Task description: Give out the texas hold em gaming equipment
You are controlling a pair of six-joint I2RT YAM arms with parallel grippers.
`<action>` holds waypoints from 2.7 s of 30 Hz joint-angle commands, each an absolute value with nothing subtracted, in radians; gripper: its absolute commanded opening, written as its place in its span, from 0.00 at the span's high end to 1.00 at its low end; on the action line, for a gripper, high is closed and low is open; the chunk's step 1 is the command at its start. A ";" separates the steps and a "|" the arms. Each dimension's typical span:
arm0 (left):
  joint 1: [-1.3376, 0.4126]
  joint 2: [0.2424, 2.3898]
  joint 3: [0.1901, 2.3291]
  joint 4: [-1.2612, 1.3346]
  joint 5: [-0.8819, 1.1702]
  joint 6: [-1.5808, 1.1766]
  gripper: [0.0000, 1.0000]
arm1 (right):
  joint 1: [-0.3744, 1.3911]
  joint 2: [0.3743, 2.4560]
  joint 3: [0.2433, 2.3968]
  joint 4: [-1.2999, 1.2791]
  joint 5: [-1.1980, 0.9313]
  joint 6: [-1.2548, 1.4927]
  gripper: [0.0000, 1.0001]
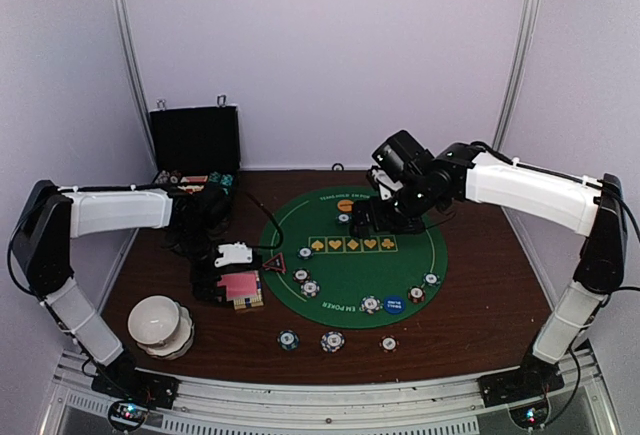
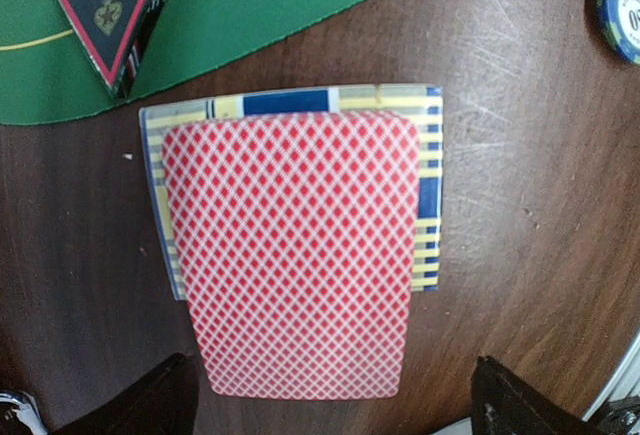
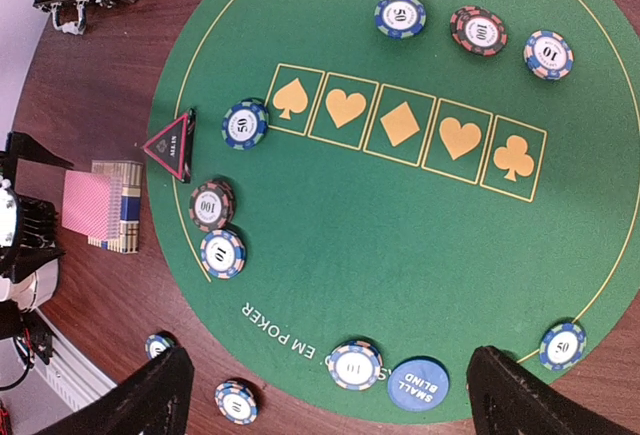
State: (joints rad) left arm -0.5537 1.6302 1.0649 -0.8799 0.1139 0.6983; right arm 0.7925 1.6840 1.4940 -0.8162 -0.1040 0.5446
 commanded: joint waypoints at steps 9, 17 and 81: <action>-0.561 1.661 1.089 -0.853 0.107 0.706 0.03 | 0.803 1.661 1.487 -0.789 -0.106 0.529 0.01; -0.561 1.680 1.086 -0.841 0.106 0.712 0.02 | 0.805 1.640 1.459 -0.764 -0.110 0.525 0.00; -0.561 1.686 1.022 -0.744 0.058 0.727 0.73 | 0.807 1.643 1.413 -0.688 -0.196 0.546 0.03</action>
